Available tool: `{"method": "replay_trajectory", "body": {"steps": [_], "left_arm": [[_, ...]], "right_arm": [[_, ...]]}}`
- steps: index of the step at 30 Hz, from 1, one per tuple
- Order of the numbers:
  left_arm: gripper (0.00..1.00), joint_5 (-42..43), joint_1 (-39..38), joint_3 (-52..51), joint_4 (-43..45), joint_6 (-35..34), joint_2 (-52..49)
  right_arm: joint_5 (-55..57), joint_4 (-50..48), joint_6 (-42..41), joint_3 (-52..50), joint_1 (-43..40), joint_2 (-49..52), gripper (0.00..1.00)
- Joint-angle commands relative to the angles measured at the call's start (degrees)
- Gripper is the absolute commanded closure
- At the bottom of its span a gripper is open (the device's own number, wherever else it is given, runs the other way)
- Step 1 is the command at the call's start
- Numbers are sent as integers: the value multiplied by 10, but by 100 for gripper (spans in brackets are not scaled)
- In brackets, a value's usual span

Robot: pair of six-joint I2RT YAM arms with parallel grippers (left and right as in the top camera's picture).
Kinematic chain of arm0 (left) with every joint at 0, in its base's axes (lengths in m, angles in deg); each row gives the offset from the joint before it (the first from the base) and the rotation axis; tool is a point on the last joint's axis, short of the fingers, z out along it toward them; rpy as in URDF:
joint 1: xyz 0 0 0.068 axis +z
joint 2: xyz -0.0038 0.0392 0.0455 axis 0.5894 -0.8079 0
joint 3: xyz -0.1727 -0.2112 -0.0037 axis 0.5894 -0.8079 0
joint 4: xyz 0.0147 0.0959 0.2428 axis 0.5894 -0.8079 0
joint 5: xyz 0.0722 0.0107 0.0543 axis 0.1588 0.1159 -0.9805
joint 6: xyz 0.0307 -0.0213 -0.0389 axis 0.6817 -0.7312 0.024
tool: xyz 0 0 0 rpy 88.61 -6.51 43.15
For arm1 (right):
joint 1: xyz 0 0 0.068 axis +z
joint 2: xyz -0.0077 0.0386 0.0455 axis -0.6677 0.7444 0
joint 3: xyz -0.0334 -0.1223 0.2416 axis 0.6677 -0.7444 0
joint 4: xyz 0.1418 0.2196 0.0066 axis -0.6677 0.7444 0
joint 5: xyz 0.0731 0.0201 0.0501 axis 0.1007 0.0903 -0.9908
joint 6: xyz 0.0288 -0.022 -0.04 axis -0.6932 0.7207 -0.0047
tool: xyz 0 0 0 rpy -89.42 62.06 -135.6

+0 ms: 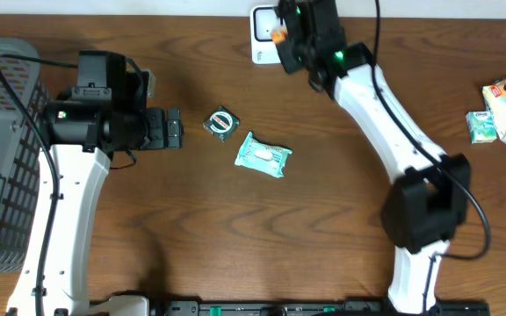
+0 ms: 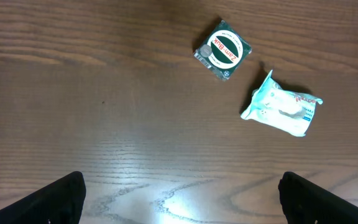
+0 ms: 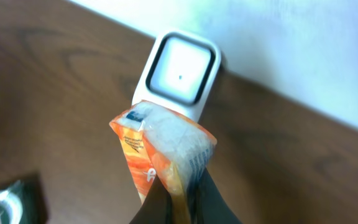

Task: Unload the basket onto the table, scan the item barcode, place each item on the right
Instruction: 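Raise the orange pack up to the scanner and hold it there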

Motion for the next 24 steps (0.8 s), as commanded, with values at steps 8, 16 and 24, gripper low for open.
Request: {"method": "replay_trajectory", "body": {"steps": [8, 16, 24], "left_arm": [[2, -5, -2, -2, -3, 1, -1], [3, -5, -2, -2, -3, 1, -1], [2, -5, -2, -2, -3, 1, -1]], "right_arm": [[100, -48, 141, 183, 6, 144, 99], [118, -121, 309, 183, 13, 191, 99], [143, -125, 376, 183, 27, 221, 99]]}}
